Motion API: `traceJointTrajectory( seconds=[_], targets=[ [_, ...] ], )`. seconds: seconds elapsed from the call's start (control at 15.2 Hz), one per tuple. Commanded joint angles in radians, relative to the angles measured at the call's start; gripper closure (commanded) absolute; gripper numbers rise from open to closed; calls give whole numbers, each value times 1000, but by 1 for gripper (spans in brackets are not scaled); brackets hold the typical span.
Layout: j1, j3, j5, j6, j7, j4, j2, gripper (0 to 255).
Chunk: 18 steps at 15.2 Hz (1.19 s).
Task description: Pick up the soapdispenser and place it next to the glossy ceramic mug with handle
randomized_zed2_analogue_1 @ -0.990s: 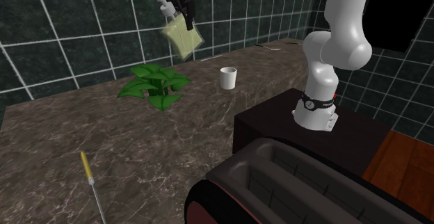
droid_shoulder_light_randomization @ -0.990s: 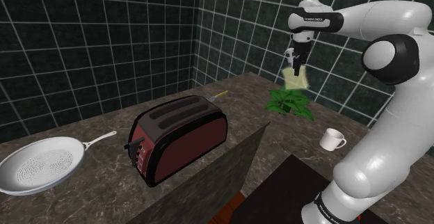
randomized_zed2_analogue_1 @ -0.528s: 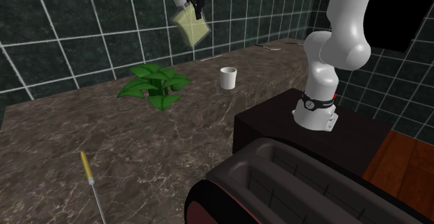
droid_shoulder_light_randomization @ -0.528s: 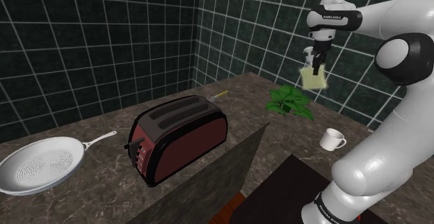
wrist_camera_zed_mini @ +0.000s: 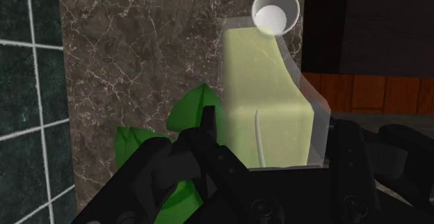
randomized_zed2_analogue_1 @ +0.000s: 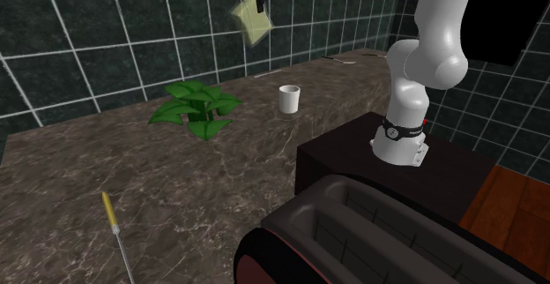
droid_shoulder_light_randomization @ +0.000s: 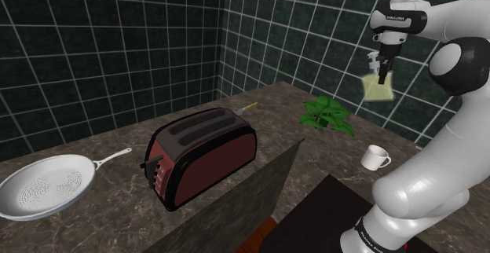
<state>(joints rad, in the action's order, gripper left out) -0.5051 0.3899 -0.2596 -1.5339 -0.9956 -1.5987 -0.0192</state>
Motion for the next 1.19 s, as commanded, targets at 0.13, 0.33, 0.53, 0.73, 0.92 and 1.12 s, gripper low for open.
traceJointTrajectory(
  seconds=[0.13, 0.33, 0.53, 0.73, 0.92, 1.12],
  targets=[
    [-47, 49, -3, 4, -102, 32, 3, 255],
    [-64, 67, -2, -8, -135, 34, 8, 255],
    [-63, 66, -7, -48, -122, -20, -4, 255],
    [-63, 66, -11, -88, -110, -70, -14, 255],
    [-63, 66, -15, -128, -98, -117, -20, 255],
    [-63, 66, -18, -167, -88, -162, -25, 255]
  ],
)
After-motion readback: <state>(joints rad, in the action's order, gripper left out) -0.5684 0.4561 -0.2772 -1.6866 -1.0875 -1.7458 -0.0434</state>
